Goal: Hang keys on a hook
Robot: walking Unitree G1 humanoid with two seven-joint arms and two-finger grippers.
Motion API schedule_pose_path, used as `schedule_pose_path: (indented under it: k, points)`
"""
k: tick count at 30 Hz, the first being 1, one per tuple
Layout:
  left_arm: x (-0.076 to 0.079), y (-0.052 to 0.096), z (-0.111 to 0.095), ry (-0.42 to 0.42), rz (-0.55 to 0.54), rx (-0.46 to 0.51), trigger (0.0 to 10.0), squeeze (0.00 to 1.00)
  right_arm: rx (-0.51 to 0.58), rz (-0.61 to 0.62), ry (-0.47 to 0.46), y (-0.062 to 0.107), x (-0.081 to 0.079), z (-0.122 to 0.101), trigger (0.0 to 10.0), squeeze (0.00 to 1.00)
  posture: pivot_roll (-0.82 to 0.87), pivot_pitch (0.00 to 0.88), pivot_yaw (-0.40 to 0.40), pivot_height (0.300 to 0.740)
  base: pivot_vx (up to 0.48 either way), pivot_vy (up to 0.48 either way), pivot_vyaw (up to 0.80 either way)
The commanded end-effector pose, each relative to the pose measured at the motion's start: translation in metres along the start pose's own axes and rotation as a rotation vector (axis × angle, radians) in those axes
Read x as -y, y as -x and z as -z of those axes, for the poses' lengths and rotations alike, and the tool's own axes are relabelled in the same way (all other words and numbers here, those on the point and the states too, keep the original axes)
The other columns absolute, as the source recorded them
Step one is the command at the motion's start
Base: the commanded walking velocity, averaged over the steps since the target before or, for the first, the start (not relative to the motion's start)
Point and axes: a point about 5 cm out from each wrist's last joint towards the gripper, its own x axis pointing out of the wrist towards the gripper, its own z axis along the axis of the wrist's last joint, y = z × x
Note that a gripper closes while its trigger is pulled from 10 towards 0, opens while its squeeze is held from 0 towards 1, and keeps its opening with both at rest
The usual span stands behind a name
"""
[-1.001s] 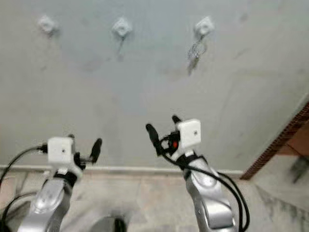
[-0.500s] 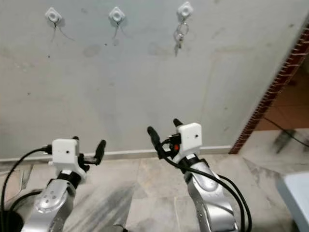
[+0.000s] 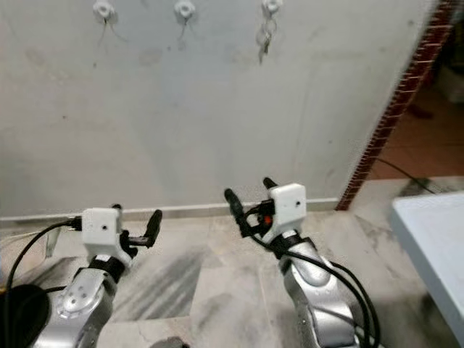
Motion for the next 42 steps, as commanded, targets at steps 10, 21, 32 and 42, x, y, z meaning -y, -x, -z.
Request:
schedule_pose_path:
  k: [10, 21, 32, 42]
  points:
    - [-0.0055, 0.0020, -0.0001, -0.011, -0.020, -0.002, 10.0, 0.00, 0.005, -0.015, 0.000, -0.0021, -0.0052, -0.0019, 10.0, 0.21, 0.03, 0.080, 0.027, 0.740, -0.322, 0.000, 0.00]
    - [-0.0050, 0.0021, 0.0007, -0.013, -0.016, -0.004, 10.0, 0.00, 0.003, -0.011, 0.003, -0.0010, -0.0046, -0.0017, 10.0, 0.21, 0.03, 0.081, 0.027, 0.740, -0.327, 0.000, 0.00]
    - [-0.0047, 0.0006, 0.0010, -0.017, -0.006, -0.004, 10.0, 0.00, 0.004, -0.006, 0.007, -0.0011, -0.0034, -0.0022, 10.0, 0.21, 0.03, 0.078, 0.028, 0.740, -0.299, 0.000, 0.00]
    - [-0.0047, 0.0000, 0.0009, -0.015, 0.011, 0.007, 10.0, 0.00, -0.002, -0.009, 0.005, -0.0014, -0.0034, -0.0016, 10.0, 0.16, 0.02, 0.073, 0.027, 0.740, -0.025, 0.000, 0.00]
